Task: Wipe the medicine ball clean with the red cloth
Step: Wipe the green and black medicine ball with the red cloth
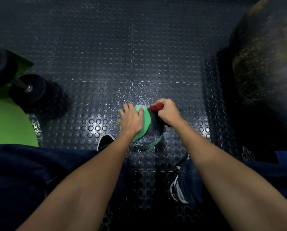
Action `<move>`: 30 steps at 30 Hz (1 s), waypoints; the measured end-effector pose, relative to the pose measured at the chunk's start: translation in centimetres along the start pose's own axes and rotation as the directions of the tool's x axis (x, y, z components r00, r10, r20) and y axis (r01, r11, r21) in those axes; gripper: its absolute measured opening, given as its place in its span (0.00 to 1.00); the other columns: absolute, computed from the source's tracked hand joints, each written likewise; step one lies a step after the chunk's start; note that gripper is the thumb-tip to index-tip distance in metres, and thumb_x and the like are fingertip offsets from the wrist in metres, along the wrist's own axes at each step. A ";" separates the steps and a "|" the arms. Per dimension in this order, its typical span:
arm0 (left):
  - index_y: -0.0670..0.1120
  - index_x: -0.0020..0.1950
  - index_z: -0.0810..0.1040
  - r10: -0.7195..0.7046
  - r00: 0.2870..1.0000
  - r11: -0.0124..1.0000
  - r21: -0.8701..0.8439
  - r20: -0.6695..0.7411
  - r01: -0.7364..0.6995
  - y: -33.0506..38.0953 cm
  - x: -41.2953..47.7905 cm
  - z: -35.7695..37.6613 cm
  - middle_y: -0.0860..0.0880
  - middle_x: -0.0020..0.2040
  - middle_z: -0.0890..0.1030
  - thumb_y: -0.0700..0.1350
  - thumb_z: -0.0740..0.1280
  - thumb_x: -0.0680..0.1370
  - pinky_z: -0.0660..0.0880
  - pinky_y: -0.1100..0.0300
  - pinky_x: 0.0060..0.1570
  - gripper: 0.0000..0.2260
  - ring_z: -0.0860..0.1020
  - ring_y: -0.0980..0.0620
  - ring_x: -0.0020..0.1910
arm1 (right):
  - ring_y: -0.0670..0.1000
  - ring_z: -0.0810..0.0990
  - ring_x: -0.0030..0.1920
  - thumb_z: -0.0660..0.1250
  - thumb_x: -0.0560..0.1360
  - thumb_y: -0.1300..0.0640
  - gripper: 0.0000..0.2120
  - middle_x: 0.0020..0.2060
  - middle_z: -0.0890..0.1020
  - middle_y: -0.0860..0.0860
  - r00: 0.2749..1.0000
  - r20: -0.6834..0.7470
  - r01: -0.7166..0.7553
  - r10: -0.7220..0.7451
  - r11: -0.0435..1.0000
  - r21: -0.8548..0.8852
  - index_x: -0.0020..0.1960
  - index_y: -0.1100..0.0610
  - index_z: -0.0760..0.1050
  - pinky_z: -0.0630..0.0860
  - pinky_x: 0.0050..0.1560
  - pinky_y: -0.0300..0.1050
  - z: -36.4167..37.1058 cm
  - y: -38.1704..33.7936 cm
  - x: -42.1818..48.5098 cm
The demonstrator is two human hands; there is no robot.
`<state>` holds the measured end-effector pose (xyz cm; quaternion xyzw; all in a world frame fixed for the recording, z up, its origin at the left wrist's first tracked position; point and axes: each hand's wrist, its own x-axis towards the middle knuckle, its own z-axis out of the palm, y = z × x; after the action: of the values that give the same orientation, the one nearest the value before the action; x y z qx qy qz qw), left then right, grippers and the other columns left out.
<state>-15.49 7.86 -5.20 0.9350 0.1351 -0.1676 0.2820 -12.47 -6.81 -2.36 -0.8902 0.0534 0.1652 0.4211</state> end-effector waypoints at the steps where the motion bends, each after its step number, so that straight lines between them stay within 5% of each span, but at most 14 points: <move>1: 0.45 0.65 0.67 0.000 1.000 1.000 0.000 0.002 0.000 0.0 0.1 0.0 0.45 0.65 0.68 0.58 0.51 0.84 0.66 0.37 0.66 0.20 0.66 0.46 0.65 | 0.49 0.78 0.52 0.63 0.66 0.73 0.20 0.48 0.83 0.49 1.000 0.002 0.018 -0.018 1.000 -0.011 0.49 0.54 0.83 0.75 0.60 0.48 0.0 -0.1 -0.1; 13: 0.45 0.66 0.67 0.015 1.000 0.999 -0.031 -0.008 -0.015 -0.7 0.3 -0.2 0.45 0.66 0.68 0.59 0.51 0.83 0.68 0.37 0.67 0.21 0.66 0.46 0.65 | 0.52 0.78 0.54 0.60 0.66 0.76 0.25 0.50 0.82 0.50 0.999 -0.024 -0.045 0.046 0.997 0.059 0.53 0.55 0.82 0.74 0.58 0.45 0.3 1.0 -1.1; 16: 0.44 0.66 0.67 0.010 1.000 0.999 -0.041 -0.028 -0.011 -1.0 0.1 -0.1 0.45 0.66 0.68 0.58 0.51 0.83 0.68 0.40 0.67 0.21 0.66 0.47 0.64 | 0.48 0.76 0.55 0.62 0.66 0.76 0.24 0.52 0.79 0.45 0.999 0.001 0.052 -0.052 0.997 0.052 0.52 0.55 0.82 0.70 0.59 0.37 0.5 1.1 -2.2; 18: 0.44 0.66 0.67 0.010 0.999 0.998 -0.067 -0.039 -0.013 -1.5 -0.6 0.0 0.45 0.66 0.68 0.58 0.51 0.83 0.68 0.39 0.66 0.21 0.66 0.47 0.64 | 0.46 0.77 0.50 0.62 0.69 0.76 0.23 0.52 0.79 0.46 0.999 0.047 -0.013 0.007 0.991 0.132 0.53 0.54 0.82 0.71 0.50 0.31 0.1 1.6 -3.1; 21: 0.47 0.61 0.67 0.035 0.998 0.997 -0.068 -0.060 -0.040 -1.6 -1.8 0.3 0.47 0.63 0.68 0.57 0.54 0.82 0.67 0.39 0.66 0.15 0.67 0.48 0.62 | 0.49 0.79 0.40 0.63 0.71 0.72 0.21 0.50 0.82 0.52 0.991 0.037 -0.132 0.127 0.979 0.158 0.53 0.50 0.81 0.76 0.37 0.41 -0.9 2.5 -3.3; 25: 0.50 0.55 0.64 -0.089 0.993 0.984 -0.164 -0.080 0.075 0.1 -2.8 0.5 0.49 0.60 0.68 0.52 0.57 0.82 0.61 0.42 0.66 0.08 0.64 0.51 0.59 | 0.51 0.77 0.53 0.68 0.71 0.65 0.23 0.55 0.76 0.48 0.996 0.018 -0.093 0.092 0.989 0.116 0.62 0.48 0.74 0.75 0.58 0.50 -0.5 0.9 -3.9; 30: 0.46 0.62 0.67 -0.115 0.991 0.989 -0.103 -0.064 0.108 0.6 -3.6 1.3 0.47 0.64 0.68 0.55 0.56 0.83 0.61 0.44 0.67 0.14 0.66 0.47 0.63 | 0.52 0.74 0.52 0.68 0.69 0.67 0.20 0.49 0.73 0.50 1.000 0.014 -0.003 0.004 0.999 -0.039 0.58 0.52 0.79 0.74 0.55 0.43 0.0 1.7 -6.2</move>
<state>-18.81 6.02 -4.56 0.9160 0.2052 -0.1433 0.3134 -18.71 -8.13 -1.50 -0.8970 0.0489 0.1730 0.4039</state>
